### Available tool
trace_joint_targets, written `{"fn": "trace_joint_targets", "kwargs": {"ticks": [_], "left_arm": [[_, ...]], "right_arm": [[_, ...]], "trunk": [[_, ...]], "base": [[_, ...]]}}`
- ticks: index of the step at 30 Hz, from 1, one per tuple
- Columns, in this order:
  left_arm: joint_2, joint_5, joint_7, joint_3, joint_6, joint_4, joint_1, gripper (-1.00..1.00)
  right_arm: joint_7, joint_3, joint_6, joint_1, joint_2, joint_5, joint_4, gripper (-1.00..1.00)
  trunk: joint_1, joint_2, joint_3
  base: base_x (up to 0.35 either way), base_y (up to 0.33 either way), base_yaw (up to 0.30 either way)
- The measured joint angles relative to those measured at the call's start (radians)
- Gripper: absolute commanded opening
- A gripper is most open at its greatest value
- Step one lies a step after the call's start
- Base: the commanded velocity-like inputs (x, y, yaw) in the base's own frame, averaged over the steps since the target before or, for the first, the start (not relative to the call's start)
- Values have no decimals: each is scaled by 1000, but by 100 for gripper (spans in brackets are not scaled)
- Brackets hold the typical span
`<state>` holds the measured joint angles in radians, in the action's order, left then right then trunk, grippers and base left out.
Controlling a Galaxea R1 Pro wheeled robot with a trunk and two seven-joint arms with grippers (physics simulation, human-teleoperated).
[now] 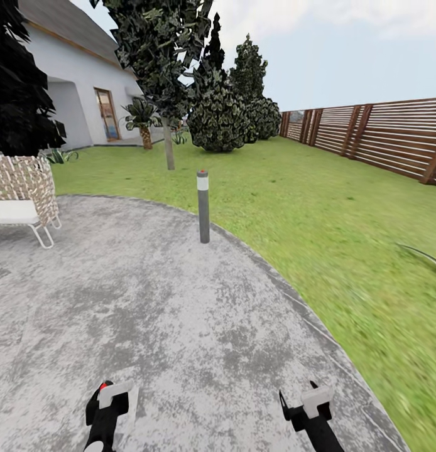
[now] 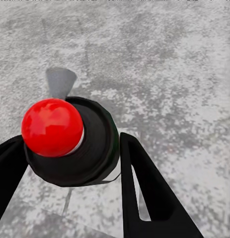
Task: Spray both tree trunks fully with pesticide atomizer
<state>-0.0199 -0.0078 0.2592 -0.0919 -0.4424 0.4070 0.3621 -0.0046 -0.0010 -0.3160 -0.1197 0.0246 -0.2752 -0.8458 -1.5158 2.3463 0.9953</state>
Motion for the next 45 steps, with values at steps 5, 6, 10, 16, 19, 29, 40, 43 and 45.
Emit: {"fn": "trace_joint_targets", "kwargs": {"ticks": [5,6,10,16,19,29,40,43,45], "left_arm": [[0,0,-1,0,1,0,0,-100],[0,0,-1,0,1,-1,0,-100],[0,1,-1,-1,-1,0,-11,-100],[0,1,-2,-2,-3,7,-37,-100],[0,-3,-4,-1,-2,4,-41,-100],[0,6,-1,-4,-8,15,-102,-100],[-3,6,-10,-5,-9,1,-107,-100],[-3,5,-11,-5,-10,1,-107,-100],[-3,5,-11,-5,-10,1,-107,-100]], "right_arm": [[-1,-3,0,0,1,-1,-5,100],[-1,-3,0,0,1,-1,-3,100],[-1,-8,0,0,1,-1,10,100],[-1,-31,-1,0,0,2,68,100],[0,-35,-1,0,0,3,88,100],[-1,-39,-183,0,-1,4,178,100],[-2,-41,-204,0,-1,1,191,100],[-2,-41,-204,0,-1,1,192,100],[-2,-41,-204,0,-2,1,200,100]], "trunk": [[19,-35,-16],[23,-42,-19],[38,-70,-28],[46,-84,-28],[46,-84,-28],[46,-84,-28],[46,-84,-26],[46,-84,-23],[46,-84,-20]], "base": [[0,0,0],[0,0,0],[0,0,0],[0,0,0],[15,0,0],[250,103,0],[335,34,40],[338,1,168],[339,0,178]]}}
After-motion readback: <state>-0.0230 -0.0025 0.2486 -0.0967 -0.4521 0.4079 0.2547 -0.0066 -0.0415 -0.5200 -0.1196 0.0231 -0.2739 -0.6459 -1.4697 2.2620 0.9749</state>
